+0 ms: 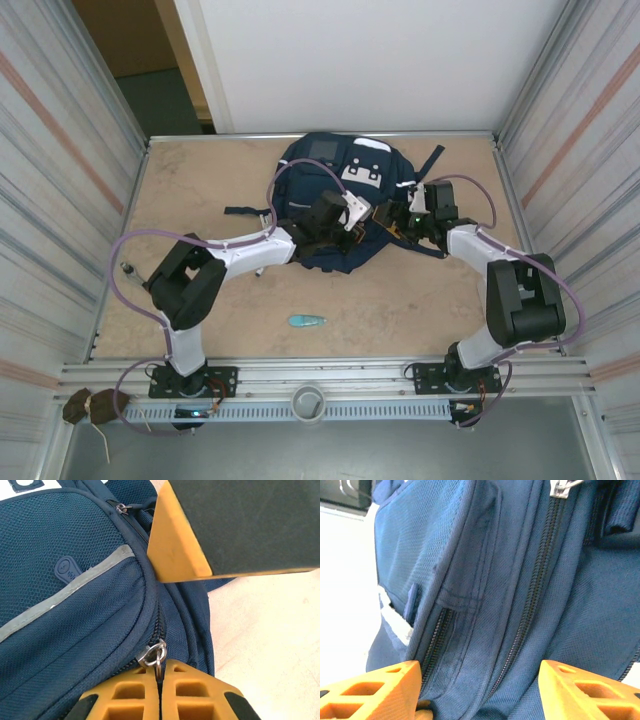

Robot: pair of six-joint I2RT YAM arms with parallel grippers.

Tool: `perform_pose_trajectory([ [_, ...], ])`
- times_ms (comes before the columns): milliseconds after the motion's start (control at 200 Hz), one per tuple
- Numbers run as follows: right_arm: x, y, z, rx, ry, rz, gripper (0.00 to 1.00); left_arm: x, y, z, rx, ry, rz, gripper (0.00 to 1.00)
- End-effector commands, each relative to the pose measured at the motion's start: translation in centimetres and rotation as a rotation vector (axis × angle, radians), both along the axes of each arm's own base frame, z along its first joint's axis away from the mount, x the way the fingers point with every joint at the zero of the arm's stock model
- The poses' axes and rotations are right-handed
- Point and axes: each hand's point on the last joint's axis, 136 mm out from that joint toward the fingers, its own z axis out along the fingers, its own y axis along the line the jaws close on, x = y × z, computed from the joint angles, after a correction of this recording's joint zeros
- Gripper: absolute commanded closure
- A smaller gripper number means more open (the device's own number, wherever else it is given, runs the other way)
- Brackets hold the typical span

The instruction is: Pack the student bag

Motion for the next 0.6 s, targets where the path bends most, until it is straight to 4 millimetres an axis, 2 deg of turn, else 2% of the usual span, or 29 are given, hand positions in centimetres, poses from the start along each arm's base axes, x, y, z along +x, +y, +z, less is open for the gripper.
perform_pose_trajectory([
  [0, 0.6, -0.6, 1.9, -0.03, -0.077, -0.08, 0.41, -0.7, -1.1, 0.6, -0.026, -0.036, -0.054, 1.0],
  [170, 1.1, 0.7, 2.9, -0.017, -0.1, -0.058, 0.45, -0.8, -1.3, 0.6, -0.026, -0.036, -0.059, 1.0],
  [406, 2.1, 2.1, 1.9, -0.001, -0.079, -0.032, 0.5, -0.7, -1.3, 0.6, -0.021, -0.042, -0.059, 1.0],
  [456, 2.4, 2.4, 1.9, 0.009, -0.084, -0.019, 0.57, -0.7, -1.2, 0.4, -0.014, -0.046, -0.059, 1.0],
  [516, 2.6, 2.4, 1.9, 0.004, -0.088, -0.007, 0.75, -0.5, -0.8, 0.2, 0.008, -0.054, -0.047, 1.0],
  [596, 2.6, 1.1, 1.9, -0.03, -0.091, -0.017, 0.92, 0.1, 0.2, 0.2, 0.06, -0.084, -0.012, 1.0],
])
